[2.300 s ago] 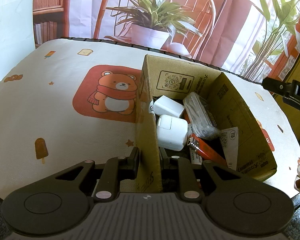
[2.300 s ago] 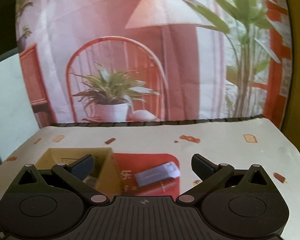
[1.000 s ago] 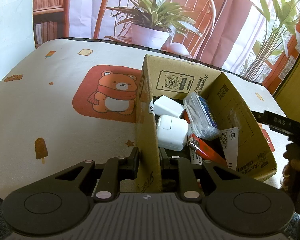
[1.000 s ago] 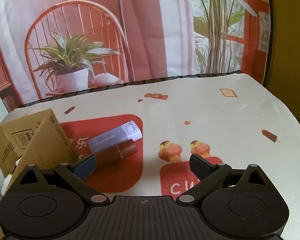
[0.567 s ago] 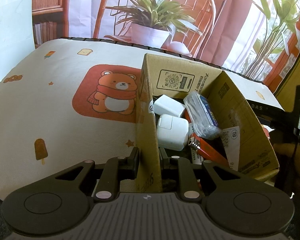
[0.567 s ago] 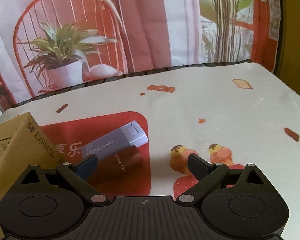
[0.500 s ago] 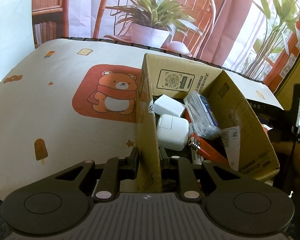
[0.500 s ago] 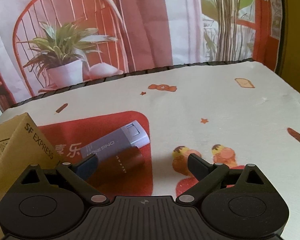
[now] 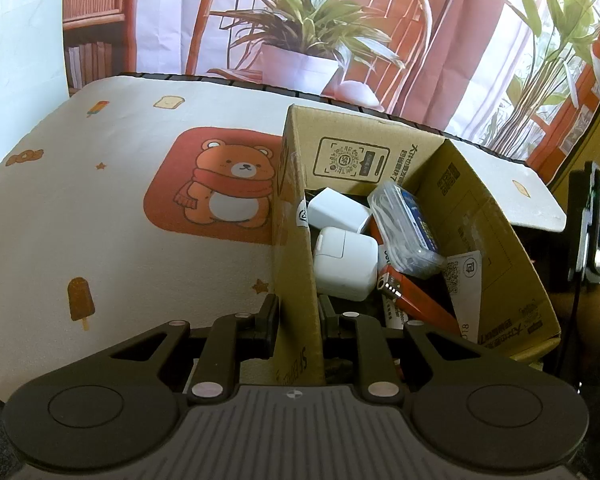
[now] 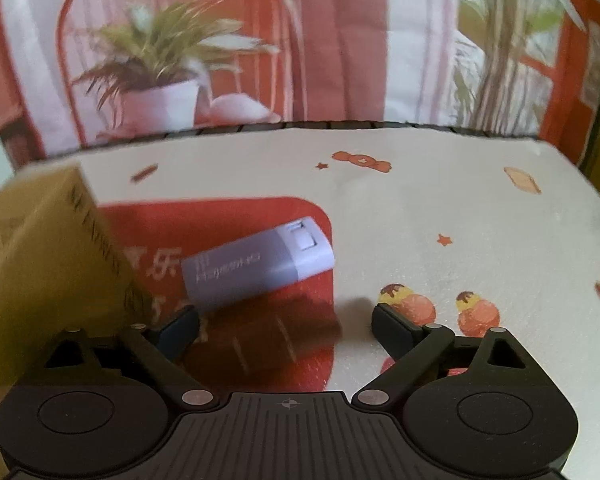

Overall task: Organize rigid objects
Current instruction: 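Move the right gripper back to the dark red cylinder, then grasp the dark red cylinder upright with the right gripper and lift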

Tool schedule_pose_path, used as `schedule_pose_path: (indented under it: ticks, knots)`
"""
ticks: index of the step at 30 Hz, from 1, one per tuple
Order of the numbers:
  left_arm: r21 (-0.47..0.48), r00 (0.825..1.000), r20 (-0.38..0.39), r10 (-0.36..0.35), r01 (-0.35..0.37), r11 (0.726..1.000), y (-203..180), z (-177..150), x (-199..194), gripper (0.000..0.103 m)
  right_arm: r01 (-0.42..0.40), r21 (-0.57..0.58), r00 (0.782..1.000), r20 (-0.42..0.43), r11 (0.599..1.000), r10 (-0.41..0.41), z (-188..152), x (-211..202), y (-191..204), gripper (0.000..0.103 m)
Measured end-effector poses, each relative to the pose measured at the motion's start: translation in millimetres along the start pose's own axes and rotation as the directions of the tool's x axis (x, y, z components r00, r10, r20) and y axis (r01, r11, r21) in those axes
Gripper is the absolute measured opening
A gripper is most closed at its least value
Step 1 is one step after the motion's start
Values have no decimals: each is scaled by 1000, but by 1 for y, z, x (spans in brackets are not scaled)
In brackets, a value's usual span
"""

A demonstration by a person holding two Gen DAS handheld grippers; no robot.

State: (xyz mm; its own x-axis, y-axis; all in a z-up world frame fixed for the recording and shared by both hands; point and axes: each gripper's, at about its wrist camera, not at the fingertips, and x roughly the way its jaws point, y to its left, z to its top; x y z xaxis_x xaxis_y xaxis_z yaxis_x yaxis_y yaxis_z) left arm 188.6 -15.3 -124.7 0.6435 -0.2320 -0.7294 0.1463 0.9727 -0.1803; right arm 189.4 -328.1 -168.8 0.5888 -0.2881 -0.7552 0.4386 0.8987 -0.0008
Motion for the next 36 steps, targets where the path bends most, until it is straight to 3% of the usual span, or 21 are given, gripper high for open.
schedule_pose_path:
  ticks: [6,12,16,25,30,36]
  knots:
    - [-2,1000,0,-1,1,1000,0,-1,1,21,17,-25,1000,-4,1000,-17,-6,-9,2,89]
    - [-3,1000,0,-3,3,1000,-1,-1,1,21,-35,108,998,48,994,30,-6,-47,-29,89]
    - [-8,1000,0,-4,4,1000,-1,0,1,21,-54,170,998,17,984,52,-13,-69,-45,88]
    - [-10,1000,1,-3,3,1000,-2,-1,1,21,-104,247,993,-27,963,115,-24,-62,-27,65]
    - [-9,1000,2,-2,2,1000,-2,-1,1,21,-72,175,995,-50,982,81,-23,-51,-11,37]
    - [-11,1000,2,-4,4,1000,-3,-1,0,21,-55,53,997,-50,997,58,-30,-51,4,25]
